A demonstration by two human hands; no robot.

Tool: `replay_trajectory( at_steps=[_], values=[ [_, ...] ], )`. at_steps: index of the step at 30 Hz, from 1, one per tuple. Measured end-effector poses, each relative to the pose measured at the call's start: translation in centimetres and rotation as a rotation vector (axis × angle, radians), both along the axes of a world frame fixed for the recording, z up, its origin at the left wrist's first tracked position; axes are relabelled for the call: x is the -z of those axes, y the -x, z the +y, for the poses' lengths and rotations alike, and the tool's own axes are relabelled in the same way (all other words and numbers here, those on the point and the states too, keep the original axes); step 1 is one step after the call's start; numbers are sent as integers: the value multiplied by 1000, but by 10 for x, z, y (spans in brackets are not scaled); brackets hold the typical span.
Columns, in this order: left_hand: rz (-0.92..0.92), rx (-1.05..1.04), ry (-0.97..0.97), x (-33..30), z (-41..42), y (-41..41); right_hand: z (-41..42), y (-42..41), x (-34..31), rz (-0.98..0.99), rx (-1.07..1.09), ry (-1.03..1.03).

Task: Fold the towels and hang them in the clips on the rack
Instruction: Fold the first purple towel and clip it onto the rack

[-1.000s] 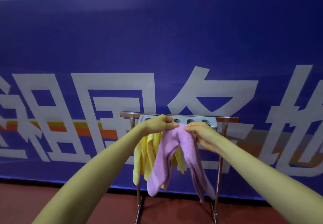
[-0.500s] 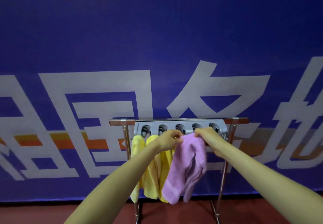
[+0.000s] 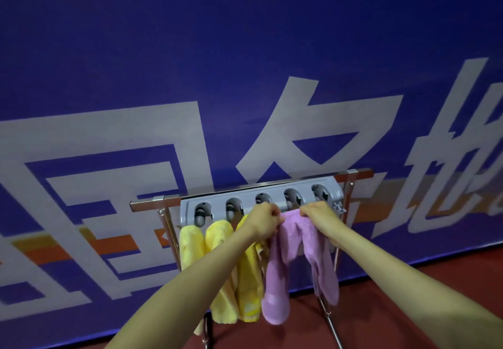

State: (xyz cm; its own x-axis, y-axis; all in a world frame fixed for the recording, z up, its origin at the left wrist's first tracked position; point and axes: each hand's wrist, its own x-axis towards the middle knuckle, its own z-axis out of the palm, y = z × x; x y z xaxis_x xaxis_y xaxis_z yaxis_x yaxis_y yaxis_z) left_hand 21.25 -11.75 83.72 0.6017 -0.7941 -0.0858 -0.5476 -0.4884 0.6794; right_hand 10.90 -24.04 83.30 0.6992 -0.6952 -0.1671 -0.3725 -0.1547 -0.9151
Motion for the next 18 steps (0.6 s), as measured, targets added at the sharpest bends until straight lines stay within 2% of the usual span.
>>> replay_trajectory(
  at_steps=[5,12,18],
  values=[
    [-53,-80,-27,4,-10,-21,-9,-14,15,15,-59,44],
    [-454,-49,-181,22,-19,-21,0,-32,37,136,111,286],
    [-563,0,-246,27,-21,-26,6,-33,50,87,110,334]
  ],
)
